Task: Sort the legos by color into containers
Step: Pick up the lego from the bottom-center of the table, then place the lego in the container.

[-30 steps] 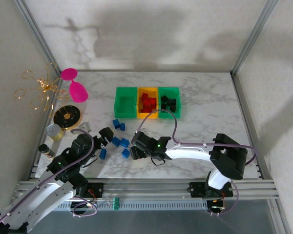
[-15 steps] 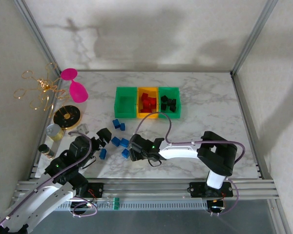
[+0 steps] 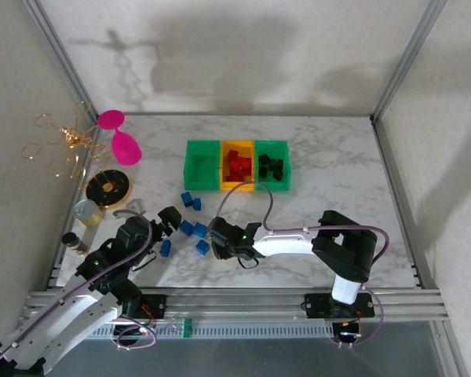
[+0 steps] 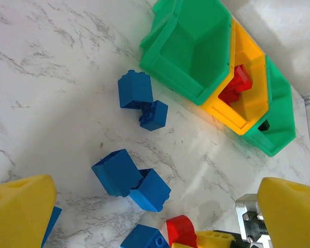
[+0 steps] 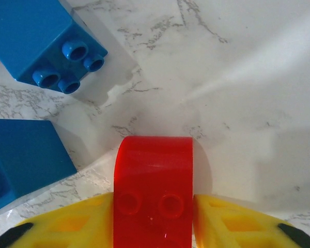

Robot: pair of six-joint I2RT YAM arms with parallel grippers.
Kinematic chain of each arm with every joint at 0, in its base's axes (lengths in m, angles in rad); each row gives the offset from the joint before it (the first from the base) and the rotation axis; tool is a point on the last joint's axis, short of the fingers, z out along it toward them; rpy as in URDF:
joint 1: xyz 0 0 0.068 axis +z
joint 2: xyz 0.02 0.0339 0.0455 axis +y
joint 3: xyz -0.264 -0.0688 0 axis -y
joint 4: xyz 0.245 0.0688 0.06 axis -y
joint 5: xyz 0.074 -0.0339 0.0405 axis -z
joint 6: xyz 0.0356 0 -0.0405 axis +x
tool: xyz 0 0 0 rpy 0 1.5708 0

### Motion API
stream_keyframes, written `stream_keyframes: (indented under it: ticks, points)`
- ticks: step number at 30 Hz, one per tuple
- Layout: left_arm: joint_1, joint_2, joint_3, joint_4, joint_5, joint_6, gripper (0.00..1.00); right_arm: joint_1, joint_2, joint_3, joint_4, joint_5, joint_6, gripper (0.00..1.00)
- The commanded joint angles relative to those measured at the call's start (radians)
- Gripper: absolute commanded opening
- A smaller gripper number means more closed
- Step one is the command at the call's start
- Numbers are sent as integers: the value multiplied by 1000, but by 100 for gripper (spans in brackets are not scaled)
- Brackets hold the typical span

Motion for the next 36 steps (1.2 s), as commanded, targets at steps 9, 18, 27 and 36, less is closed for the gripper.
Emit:
stream_keyframes:
  ticks: [9,18,27,36]
  points:
    - [10,8,17,28,-15,11,100,-47,-114,28,-33,22,-30,28]
    - [10,64,52,85,-8,40,100,-225,-126,160,-66,65,-188,29]
    - [10,165,98,192,-11,78,100,-383,70,422,-37,58,-333,29]
    - [10,274,140,265,-6,100,100,-489,281,646,-49,71,-400,30]
